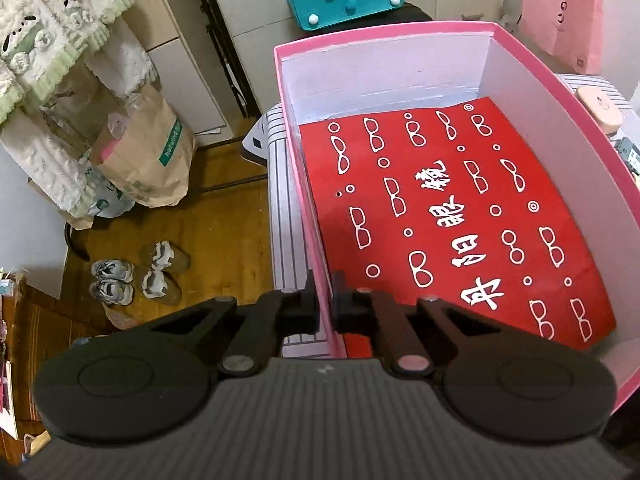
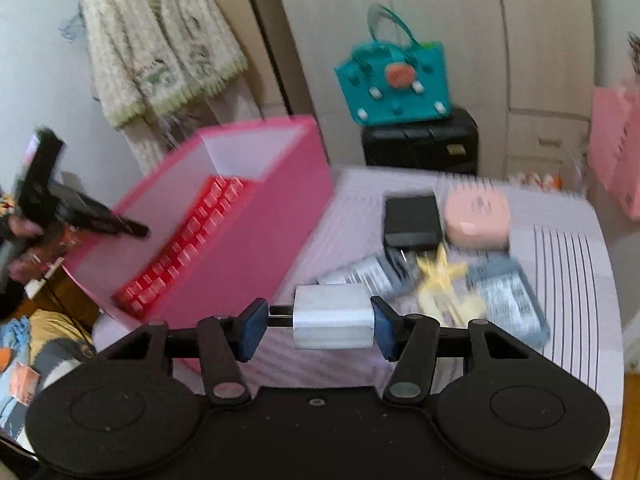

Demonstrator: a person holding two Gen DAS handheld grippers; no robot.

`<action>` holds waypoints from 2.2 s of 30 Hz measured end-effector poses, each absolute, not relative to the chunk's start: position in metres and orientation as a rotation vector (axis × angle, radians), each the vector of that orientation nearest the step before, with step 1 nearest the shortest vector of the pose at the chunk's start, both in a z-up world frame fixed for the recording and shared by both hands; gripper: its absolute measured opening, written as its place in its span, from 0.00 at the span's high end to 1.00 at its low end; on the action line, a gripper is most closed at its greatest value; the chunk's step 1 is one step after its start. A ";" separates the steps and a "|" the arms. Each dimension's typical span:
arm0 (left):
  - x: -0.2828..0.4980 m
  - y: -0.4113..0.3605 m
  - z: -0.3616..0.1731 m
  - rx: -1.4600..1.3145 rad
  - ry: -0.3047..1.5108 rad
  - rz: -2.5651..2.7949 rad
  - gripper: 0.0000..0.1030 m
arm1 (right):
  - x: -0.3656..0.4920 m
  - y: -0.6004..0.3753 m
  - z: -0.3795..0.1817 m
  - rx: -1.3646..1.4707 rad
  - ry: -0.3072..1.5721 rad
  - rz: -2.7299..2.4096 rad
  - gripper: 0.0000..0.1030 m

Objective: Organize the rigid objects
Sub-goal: 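Carry the white plug into the pink box and open the right gripper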

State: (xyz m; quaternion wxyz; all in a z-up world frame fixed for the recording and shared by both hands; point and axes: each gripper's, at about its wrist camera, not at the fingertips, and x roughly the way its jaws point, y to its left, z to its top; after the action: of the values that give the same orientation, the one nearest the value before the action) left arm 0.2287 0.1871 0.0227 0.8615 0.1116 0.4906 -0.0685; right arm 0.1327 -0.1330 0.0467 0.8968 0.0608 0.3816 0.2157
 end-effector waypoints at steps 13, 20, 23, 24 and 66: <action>0.225 0.172 0.023 0.285 1.021 -0.192 0.94 | 0.220 -0.031 0.097 0.022 0.802 0.748 0.41; 0.229 0.178 0.024 0.233 1.048 -0.192 0.94 | 0.298 0.039 0.063 -0.036 1.004 0.737 0.41; 0.230 0.180 0.024 0.222 1.054 -0.194 0.94 | 0.315 0.056 0.051 -0.062 1.033 0.730 0.41; 0.230 0.180 0.024 0.221 1.055 -0.196 0.94 | 0.319 0.061 0.049 -0.068 1.039 0.732 0.41; 0.248 0.190 0.023 0.120 1.166 -0.184 0.92 | 0.223 -0.116 0.069 -0.058 0.756 0.596 0.26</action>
State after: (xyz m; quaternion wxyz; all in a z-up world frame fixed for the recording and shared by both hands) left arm 0.2478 0.1896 0.0226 0.8291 0.0565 0.5495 -0.0865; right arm 0.2233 -0.1158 0.0694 0.8860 -0.0279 0.3635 0.2865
